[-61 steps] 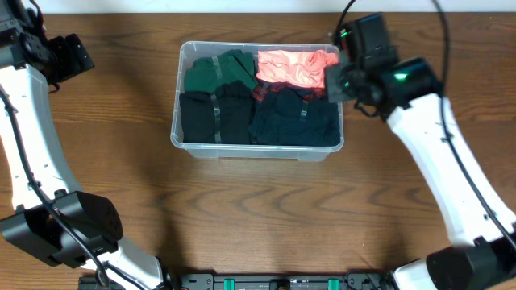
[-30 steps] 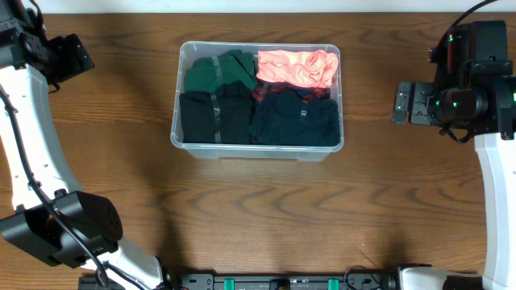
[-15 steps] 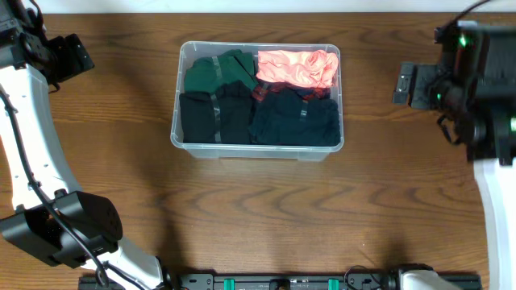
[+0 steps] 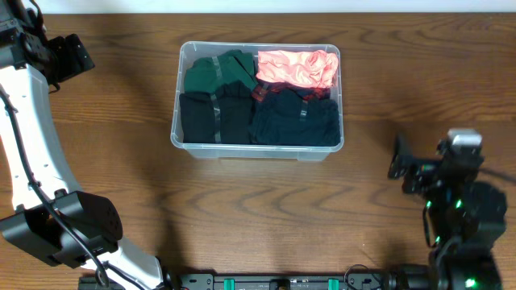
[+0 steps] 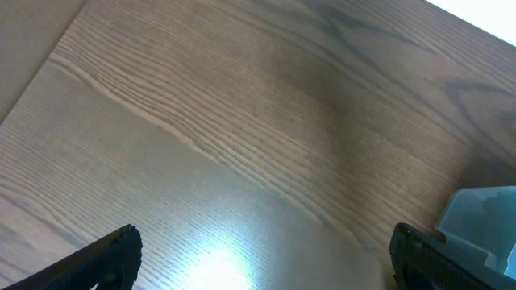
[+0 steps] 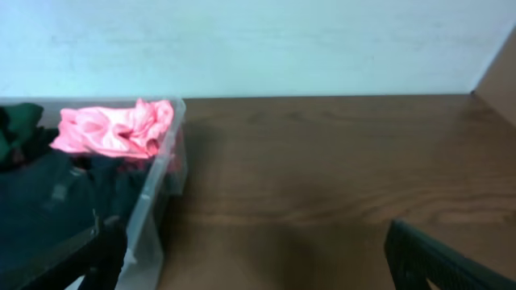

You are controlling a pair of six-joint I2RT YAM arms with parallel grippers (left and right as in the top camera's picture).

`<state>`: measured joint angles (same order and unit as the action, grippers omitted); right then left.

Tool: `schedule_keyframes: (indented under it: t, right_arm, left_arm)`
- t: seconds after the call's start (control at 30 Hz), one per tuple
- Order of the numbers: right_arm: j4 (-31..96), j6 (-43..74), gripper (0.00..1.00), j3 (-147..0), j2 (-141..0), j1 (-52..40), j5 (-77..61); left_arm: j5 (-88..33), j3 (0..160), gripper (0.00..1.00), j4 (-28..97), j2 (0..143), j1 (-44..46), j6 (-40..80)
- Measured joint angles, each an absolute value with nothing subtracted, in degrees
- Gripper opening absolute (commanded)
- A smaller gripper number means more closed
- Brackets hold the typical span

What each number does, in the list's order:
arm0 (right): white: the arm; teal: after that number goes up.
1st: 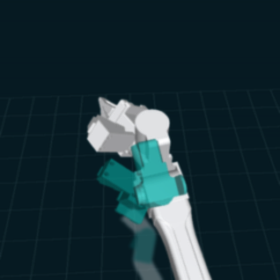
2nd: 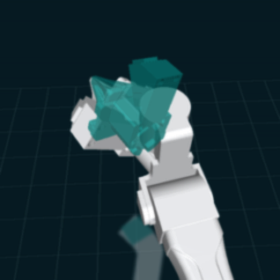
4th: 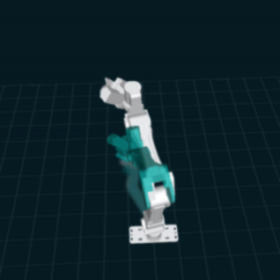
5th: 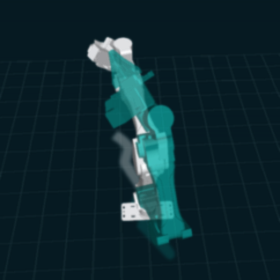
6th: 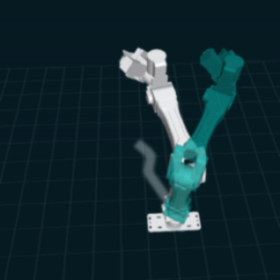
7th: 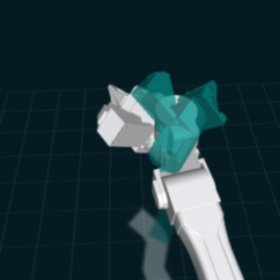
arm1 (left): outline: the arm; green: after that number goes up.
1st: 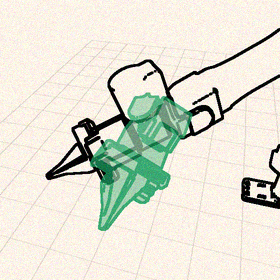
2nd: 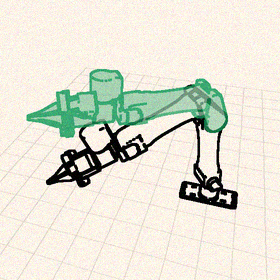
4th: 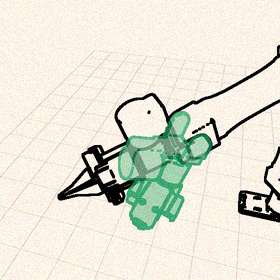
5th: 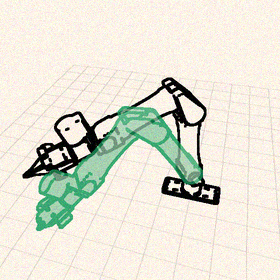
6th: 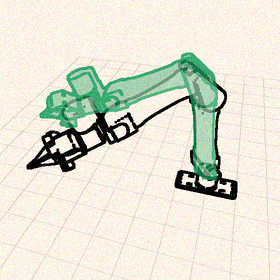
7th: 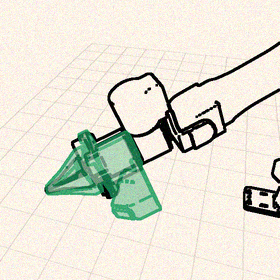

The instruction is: Pack container

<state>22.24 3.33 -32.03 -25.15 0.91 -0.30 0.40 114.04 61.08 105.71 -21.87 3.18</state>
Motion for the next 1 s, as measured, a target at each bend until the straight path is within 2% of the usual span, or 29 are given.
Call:
schedule_keyframes:
  t: [0.27,0.47,1.0]
  right_arm:
    - [12.08,3.40,0.99,-12.73,-9.65,0.99,-0.67]
    - [11.27,3.40,0.99,-4.99,-4.36,0.99,-0.67]
    - [10.59,3.40,0.99,-3.46,-0.84,0.99,-0.23]
  left_arm:
    - [0.40,114.04,0.98,61.08,105.71,-21.87,3.18]
    - [0.40,114.04,0.98,61.06,105.71,-21.87,3.18]
    - [0.40,114.04,0.98,61.08,105.71,-21.87,3.18]
